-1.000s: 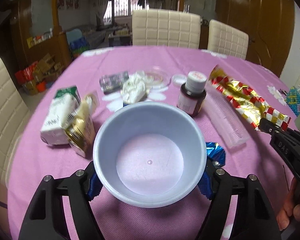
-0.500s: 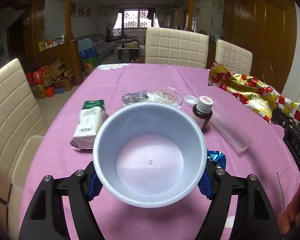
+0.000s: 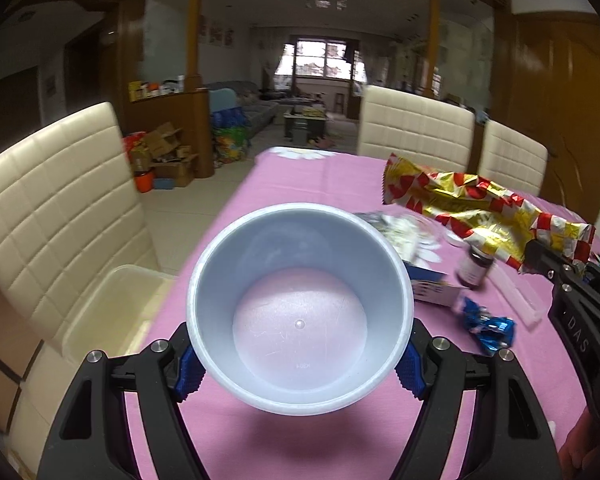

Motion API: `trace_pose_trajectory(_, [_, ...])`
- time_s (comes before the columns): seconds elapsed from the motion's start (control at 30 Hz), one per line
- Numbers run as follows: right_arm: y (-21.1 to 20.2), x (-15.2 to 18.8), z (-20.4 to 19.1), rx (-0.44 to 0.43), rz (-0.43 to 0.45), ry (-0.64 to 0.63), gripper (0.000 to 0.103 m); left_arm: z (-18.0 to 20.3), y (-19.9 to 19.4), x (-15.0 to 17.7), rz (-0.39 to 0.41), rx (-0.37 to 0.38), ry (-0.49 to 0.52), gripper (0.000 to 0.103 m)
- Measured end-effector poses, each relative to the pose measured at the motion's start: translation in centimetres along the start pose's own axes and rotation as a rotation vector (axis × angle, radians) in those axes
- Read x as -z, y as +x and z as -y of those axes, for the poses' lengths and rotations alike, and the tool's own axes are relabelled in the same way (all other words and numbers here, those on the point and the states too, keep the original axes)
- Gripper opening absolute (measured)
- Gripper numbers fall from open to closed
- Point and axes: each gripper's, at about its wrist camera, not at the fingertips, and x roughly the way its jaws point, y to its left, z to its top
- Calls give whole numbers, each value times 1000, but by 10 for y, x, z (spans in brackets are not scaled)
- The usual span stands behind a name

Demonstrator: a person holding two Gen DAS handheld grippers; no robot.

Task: Collect trash
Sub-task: 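Carry the cup and wrapper to the clear bin and release both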

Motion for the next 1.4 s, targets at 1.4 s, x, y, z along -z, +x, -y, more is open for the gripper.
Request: trace_pose_trajectory(1.4, [102, -28, -265, -334, -121, -374, 8, -250, 74, 23, -125, -361, -285, 92])
